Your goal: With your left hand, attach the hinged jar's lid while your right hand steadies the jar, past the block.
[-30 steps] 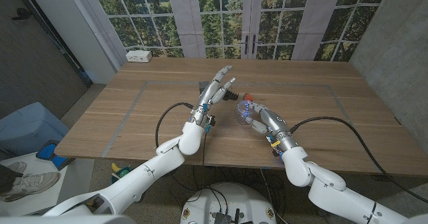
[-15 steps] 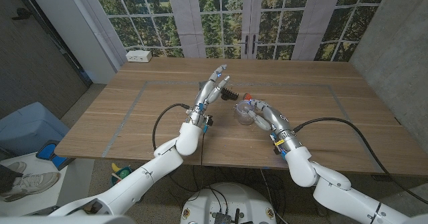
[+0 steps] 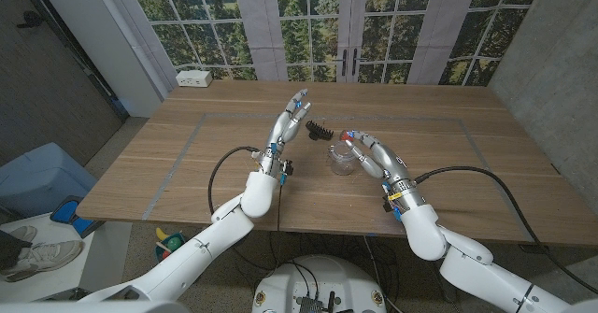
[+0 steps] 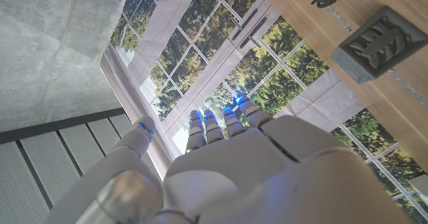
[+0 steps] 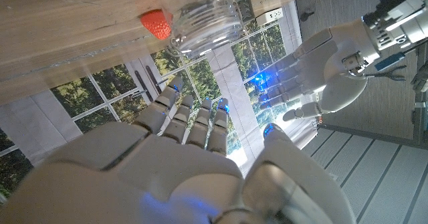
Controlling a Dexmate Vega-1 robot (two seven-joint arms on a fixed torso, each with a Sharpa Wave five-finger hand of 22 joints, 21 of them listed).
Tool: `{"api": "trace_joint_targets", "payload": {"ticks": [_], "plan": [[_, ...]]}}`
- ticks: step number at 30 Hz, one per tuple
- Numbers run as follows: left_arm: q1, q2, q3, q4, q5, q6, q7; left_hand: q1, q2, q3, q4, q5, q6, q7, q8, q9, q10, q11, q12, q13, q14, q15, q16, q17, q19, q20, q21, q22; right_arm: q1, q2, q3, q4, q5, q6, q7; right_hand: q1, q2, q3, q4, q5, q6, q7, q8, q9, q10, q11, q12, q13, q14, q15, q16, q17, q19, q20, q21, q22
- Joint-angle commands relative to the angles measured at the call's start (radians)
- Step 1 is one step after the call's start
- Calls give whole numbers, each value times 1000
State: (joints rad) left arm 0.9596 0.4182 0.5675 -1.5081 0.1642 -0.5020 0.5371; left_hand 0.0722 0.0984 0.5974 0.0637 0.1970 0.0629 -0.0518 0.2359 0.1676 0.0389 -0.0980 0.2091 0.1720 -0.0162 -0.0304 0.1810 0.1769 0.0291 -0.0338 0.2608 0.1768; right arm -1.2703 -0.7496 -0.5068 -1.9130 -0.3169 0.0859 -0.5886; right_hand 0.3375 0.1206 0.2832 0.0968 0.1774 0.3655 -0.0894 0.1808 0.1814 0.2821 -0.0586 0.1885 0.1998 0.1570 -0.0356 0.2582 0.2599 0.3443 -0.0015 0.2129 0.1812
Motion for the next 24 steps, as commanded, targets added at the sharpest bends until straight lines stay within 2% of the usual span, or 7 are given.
{"api": "trace_joint_targets", "payload": {"ticks": [1,6,8,13,24], "plan": [[42,0,-45,-35,-100,20,-48,-7,91,3,10,7,6,4,-7,2,-4,1,-4,3,-10,-70,-1,-1,7,-42,-2,2,5,41,34,51,55,128,3,2,3,-1,2,0,-9,2,-3,1,-3,0,-2,0,-6,-60,-6,-1,-1,0,0,2],[58,6,-61,-48,-149,20,-78,-8,89,6,13,7,5,3,-12,2,-7,2,-7,3,-15,-70,-3,-2,7,-42,-4,1,3,51,49,65,74,162,13,-1,8,2,2,1,-16,17,-3,0,-6,-5,-1,0,-7,-64,-9,-3,0,-8,-1,2],[63,9,-66,-49,-171,16,-92,-8,88,8,14,8,4,3,-14,1,-9,1,-8,3,-17,-73,-4,-2,7,-42,-5,1,3,55,55,69,84,173,20,-1,12,5,1,2,-18,27,-2,0,-7,-5,-1,-1,-6,-65,-11,-5,1,-22,0,2],[74,13,-79,-52,-216,10,-120,-8,85,15,16,9,1,3,-23,1,-21,4,-14,3,-22,-72,-5,-4,10,-43,-7,1,8,70,67,87,118,205,39,-4,15,9,-1,3,-20,30,0,-1,-10,-3,0,-2,-8,-64,-16,-9,7,-48,1,1],[97,18,-106,-43,-295,-25,-171,-4,77,23,12,10,-3,2,-33,1,-26,4,-17,3,-27,-74,-7,-7,14,-48,-11,0,25,114,96,132,203,274,74,-6,16,13,-5,3,-17,39,3,-1,-10,1,2,-2,-7,-61,-19,-13,8,-52,1,0]]}}
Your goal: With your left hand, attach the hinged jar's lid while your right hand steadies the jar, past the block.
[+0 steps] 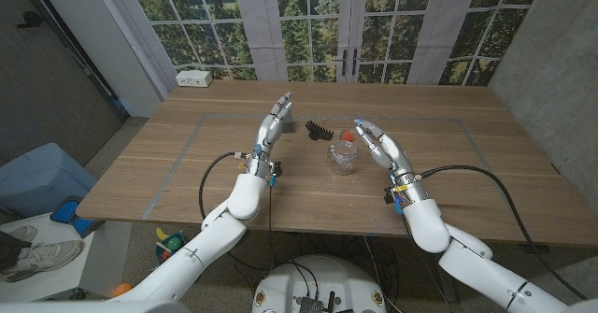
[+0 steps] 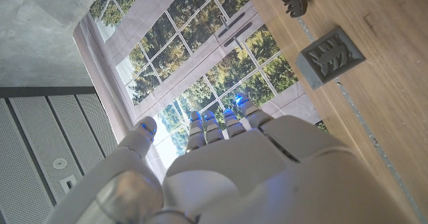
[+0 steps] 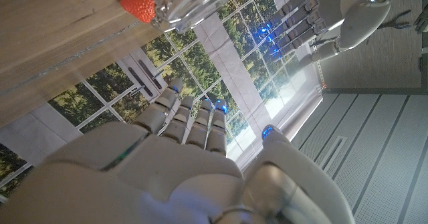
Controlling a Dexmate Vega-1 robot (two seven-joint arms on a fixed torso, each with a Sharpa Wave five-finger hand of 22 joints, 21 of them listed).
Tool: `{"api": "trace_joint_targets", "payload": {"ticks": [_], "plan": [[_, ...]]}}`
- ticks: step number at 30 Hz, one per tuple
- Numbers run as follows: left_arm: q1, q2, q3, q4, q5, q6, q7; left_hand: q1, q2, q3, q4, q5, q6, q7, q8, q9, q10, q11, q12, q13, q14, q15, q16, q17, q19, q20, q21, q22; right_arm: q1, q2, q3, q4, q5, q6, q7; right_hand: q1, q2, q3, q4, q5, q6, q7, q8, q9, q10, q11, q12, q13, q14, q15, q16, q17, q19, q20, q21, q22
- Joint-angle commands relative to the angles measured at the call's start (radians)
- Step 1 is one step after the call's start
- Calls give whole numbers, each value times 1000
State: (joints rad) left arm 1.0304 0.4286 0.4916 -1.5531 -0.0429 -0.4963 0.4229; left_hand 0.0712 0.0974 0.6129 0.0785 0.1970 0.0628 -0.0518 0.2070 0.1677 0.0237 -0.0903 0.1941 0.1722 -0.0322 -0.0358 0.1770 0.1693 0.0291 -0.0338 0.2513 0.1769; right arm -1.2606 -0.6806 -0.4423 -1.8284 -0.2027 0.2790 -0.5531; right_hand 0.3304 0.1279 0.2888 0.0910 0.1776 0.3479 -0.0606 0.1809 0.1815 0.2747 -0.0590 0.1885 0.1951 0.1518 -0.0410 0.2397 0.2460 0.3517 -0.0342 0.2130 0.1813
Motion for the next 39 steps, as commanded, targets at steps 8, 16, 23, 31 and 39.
{"api": "trace_joint_targets", "payload": {"ticks": [8,16,23,31,39], "plan": [[23,10,-41,42,-132,-62,-100,0,72,12,-9,10,3,1,-7,1,-7,-7,-2,2,-9,-73,-2,-1,22,-51,-2,-1,17,74,54,70,148,120,58,-2,10,10,-2,2,8,20,6,-1,3,6,5,2,1,-51,-3,-1,2,-18,1,0],[25,9,-50,70,-138,-86,-113,5,66,18,-17,9,15,-1,-9,1,3,-10,1,2,3,-77,1,-2,37,-55,-1,-1,22,103,65,102,219,160,95,-4,12,13,-3,2,13,25,9,-2,9,15,8,1,2,-47,-4,-3,3,-17,0,0],[27,10,-56,83,-164,-89,-132,7,65,22,-22,9,20,-3,-10,1,7,-13,1,2,5,-79,1,-3,41,-58,-3,-1,26,122,72,115,247,174,111,-9,13,13,-4,2,20,32,11,-2,10,18,8,1,3,-47,-4,-2,3,-16,0,0],[39,-5,-72,109,-193,-130,-134,13,61,29,-32,8,33,-5,-11,1,17,-15,2,2,15,-86,2,-4,56,-61,-2,-1,22,138,88,114,306,187,137,-14,10,13,-6,1,27,36,13,-2,12,27,9,1,6,-39,-4,-3,5,-14,0,0],[59,-1,-88,98,-219,-129,-139,17,59,32,-40,8,36,-6,-13,1,18,-15,1,2,15,-87,0,-4,60,-63,-4,-1,20,148,111,125,397,220,180,-20,10,13,-7,1,35,50,15,-2,18,37,11,1,11,-35,-4,-4,11,-11,2,-1]]}}
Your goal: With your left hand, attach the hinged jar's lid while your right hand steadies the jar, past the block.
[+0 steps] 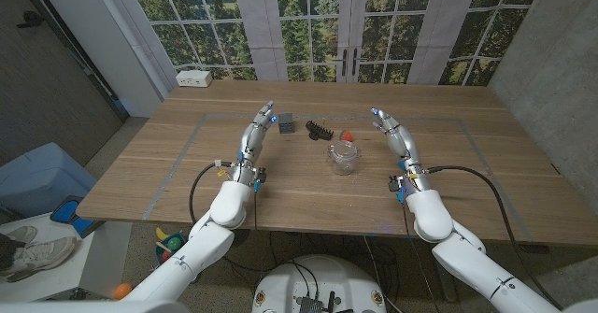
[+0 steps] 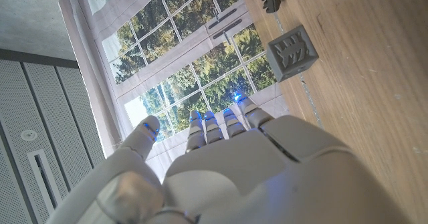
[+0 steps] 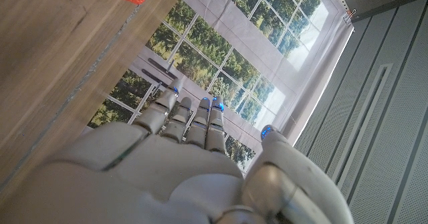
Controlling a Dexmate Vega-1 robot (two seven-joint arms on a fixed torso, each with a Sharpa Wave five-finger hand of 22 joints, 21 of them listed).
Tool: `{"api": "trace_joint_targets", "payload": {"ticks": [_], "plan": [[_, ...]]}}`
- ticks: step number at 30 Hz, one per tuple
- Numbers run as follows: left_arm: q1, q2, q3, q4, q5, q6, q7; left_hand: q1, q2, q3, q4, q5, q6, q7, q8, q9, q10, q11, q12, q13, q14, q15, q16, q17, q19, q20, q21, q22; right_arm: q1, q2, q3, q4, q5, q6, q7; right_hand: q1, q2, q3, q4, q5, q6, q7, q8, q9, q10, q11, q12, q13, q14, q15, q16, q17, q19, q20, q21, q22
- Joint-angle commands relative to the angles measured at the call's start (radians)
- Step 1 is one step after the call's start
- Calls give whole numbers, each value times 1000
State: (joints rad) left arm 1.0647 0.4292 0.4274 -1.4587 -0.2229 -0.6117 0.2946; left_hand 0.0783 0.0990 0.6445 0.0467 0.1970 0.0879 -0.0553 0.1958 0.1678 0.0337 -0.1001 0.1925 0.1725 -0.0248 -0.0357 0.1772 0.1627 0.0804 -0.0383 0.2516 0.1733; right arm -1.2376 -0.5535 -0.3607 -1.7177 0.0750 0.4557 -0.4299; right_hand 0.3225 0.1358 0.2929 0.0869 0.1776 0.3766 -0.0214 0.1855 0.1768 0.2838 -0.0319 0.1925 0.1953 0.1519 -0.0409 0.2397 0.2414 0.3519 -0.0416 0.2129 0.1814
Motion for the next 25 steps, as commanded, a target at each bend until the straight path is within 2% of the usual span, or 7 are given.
{"api": "trace_joint_targets", "payload": {"ticks": [1,6,11,13,15,17,25], "plan": [[28,1,-26,-1,-42,-8,-10,10,57,1,-9,7,11,-1,-3,1,8,-6,2,2,8,-86,0,2,10,-58,-4,3,-1,23,33,18,131,46,62,-13,2,9,-3,1,7,12,10,3,9,11,7,0,12,-35,-3,1,13,-4,3,-1],[34,-1,-32,2,-47,5,-4,12,59,5,-12,7,13,0,-4,1,11,-4,2,2,9,-86,0,3,13,-60,-5,3,18,34,47,54,214,69,109,-13,3,11,-7,1,15,17,12,3,17,15,10,0,15,-33,-3,0,18,-7,4,-1],[34,-10,-34,16,-39,-9,6,14,72,13,-11,8,17,4,-5,2,18,0,4,2,14,-84,1,4,18,-60,-6,3,43,53,64,106,319,116,171,-22,-1,10,-6,1,27,23,15,3,25,26,12,0,23,-20,-2,0,30,7,7,-1],[41,-18,-40,17,-47,-16,15,15,75,15,-10,9,19,5,-6,2,19,-3,4,2,14,-83,1,5,21,-61,-5,3,52,70,74,129,366,141,190,-29,-1,9,-5,0,35,31,16,3,38,32,16,0,29,-21,0,0,39,2,10,-2],[53,-19,-49,9,-46,-12,31,15,77,17,-9,9,20,5,-6,2,20,0,4,2,14,-83,1,5,22,-61,-6,3,64,87,83,164,407,183,219,-38,0,9,-8,0,80,48,29,4,72,34,26,1,43,-32,5,1,47,-8,10,-2],[69,-14,-60,-7,-46,-2,45,16,78,18,-9,9,21,5,-6,2,20,0,3,2,15,-84,1,5,22,-62,-6,3,70,97,92,181,421,198,224,-38,2,11,-12,0,97,53,33,4,92,35,31,1,49,-32,6,1,56,-12,12,-2],[106,1,-88,-64,-75,69,75,17,80,24,-10,9,23,5,-8,2,18,2,2,2,16,-85,1,5,22,-60,-9,4,100,125,102,240,461,219,249,-37,5,16,-15,1,101,57,31,4,93,38,29,1,53,-35,6,0,60,-15,12,-2]]}}
